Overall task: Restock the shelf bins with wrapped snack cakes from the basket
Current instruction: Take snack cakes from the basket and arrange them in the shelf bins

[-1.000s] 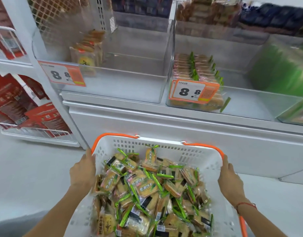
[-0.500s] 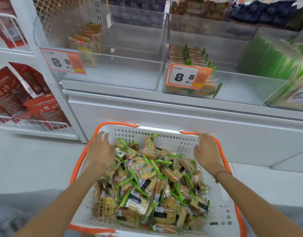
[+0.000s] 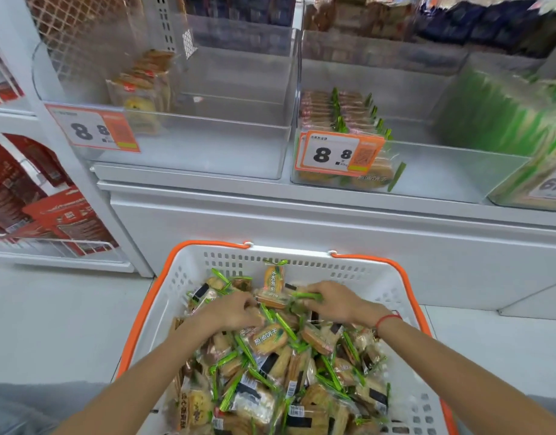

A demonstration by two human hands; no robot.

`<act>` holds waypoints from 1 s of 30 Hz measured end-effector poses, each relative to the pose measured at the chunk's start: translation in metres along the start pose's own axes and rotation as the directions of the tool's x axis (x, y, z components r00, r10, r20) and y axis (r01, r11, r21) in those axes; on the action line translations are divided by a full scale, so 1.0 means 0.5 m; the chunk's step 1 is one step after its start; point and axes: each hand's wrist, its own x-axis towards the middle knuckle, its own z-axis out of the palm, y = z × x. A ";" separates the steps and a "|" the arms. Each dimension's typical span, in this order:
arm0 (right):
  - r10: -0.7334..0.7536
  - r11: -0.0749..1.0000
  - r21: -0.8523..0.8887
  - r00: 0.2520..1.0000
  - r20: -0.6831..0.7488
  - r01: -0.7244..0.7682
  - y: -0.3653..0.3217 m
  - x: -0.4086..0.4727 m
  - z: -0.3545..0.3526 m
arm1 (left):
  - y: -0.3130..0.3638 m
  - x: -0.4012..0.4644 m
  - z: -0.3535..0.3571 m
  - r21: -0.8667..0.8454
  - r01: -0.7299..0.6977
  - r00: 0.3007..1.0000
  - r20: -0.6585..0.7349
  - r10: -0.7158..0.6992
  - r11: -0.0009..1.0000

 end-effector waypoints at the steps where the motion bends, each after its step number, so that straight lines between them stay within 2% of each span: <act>1: 0.000 0.999 0.053 1.000 -0.010 0.000 -0.003 -0.001 -0.017 | 0.013 -0.003 -0.007 0.021 0.010 0.999 -0.045 -0.009 1.000; 3: -0.011 0.986 0.166 0.999 -0.035 0.016 -0.012 -0.016 -0.058 | 0.051 -0.017 -0.027 -0.034 -0.028 0.993 -0.116 0.024 0.999; 5: 0.005 0.943 0.333 0.999 -0.043 0.009 -0.031 -0.045 -0.107 | 0.100 -0.038 -0.062 -0.227 -0.106 0.992 -0.095 0.086 0.968; 8: -0.018 0.821 0.570 1.000 -0.023 0.028 -0.062 -0.101 -0.169 | 0.166 -0.085 -0.117 -0.445 -0.180 0.984 -0.071 0.165 0.877; 11: -0.081 0.681 0.720 0.991 -0.104 0.131 -0.084 -0.153 -0.209 | 0.199 -0.132 -0.154 -0.555 -0.312 0.950 -0.206 0.235 0.771; 13: -0.093 0.627 0.755 0.981 -0.172 0.192 -0.096 -0.178 -0.236 | 0.209 -0.157 -0.167 -0.638 -0.392 0.920 -0.282 0.273 0.663; 16: -0.081 0.634 0.736 0.967 -0.242 0.237 -0.114 -0.203 -0.269 | 0.215 -0.183 -0.171 -0.744 -0.430 0.903 -0.338 0.267 0.512; 20: -0.071 0.688 0.681 0.957 -0.280 0.250 -0.132 -0.230 -0.288 | 0.234 -0.201 -0.178 -0.708 -0.486 0.872 -0.429 0.233 0.513; 23: -0.037 0.583 0.761 0.945 -0.324 0.284 -0.137 -0.240 -0.281 | 0.259 -0.208 -0.180 -0.710 -0.551 0.834 -0.489 0.257 0.439; 26: -0.005 0.452 0.839 0.942 -0.336 0.302 -0.135 -0.242 -0.266 | 0.279 -0.207 -0.176 -0.722 -0.587 0.808 -0.545 0.223 0.365; 28: 0.038 0.405 0.851 0.924 -0.380 0.333 -0.133 -0.237 -0.261 | 0.284 -0.202 -0.168 -0.737 -0.574 0.818 -0.535 0.211 0.355; 30: 0.090 0.406 0.838 0.896 -0.434 0.365 -0.131 -0.229 -0.257 | 0.282 -0.198 -0.151 -0.753 -0.525 0.850 -0.483 0.210 0.396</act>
